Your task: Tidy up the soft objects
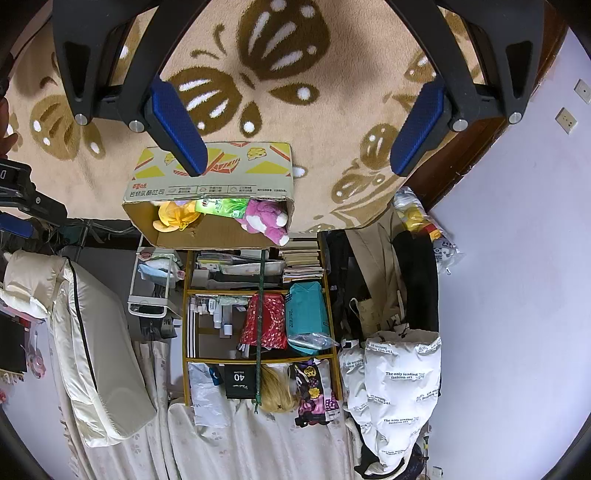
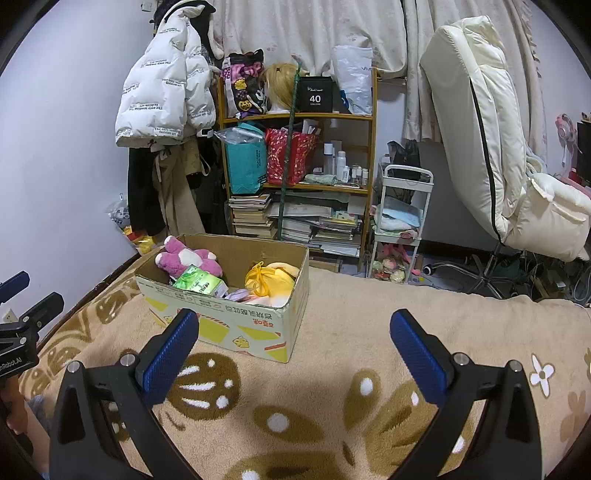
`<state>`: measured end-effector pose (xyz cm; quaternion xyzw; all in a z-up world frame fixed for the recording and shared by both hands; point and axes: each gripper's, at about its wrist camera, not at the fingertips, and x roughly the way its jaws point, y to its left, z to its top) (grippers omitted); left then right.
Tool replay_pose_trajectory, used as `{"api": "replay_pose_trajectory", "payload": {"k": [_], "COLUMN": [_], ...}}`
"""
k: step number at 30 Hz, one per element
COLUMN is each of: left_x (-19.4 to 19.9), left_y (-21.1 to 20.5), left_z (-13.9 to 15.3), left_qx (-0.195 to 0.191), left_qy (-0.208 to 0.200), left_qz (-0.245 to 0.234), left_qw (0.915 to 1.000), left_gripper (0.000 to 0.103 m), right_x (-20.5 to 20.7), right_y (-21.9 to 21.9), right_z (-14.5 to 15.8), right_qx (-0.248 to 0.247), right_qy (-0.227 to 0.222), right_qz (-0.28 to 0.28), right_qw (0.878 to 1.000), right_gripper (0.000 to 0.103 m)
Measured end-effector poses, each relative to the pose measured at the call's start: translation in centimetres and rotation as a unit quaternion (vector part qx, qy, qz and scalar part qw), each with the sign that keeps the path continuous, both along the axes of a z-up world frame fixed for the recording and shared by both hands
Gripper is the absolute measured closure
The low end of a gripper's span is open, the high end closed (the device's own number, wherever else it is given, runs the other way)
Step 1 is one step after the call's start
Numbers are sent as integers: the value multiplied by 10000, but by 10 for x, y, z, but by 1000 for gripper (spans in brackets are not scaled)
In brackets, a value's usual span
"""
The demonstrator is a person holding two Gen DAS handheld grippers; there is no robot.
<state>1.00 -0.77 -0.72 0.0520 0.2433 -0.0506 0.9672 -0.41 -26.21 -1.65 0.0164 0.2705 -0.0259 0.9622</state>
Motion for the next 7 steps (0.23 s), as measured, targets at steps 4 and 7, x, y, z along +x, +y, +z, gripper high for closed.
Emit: {"api": "replay_pose_trajectory", "payload": {"k": [4, 7], "left_x": [1, 1], "left_y": [0, 0], "left_z": [-1, -2], "left_qx": [11, 13], "left_qy": [11, 15], "left_qz": [-14, -18], "left_qw": [10000, 10000], "left_gripper": [5, 5], "right_x": [0, 0], "right_y": [1, 1], "right_z": [0, 0], "right_qx": [-2, 3], "right_qy": [3, 5], "right_qz": [-5, -11], "right_qw": [10000, 10000], "right_gripper": [0, 0]}}
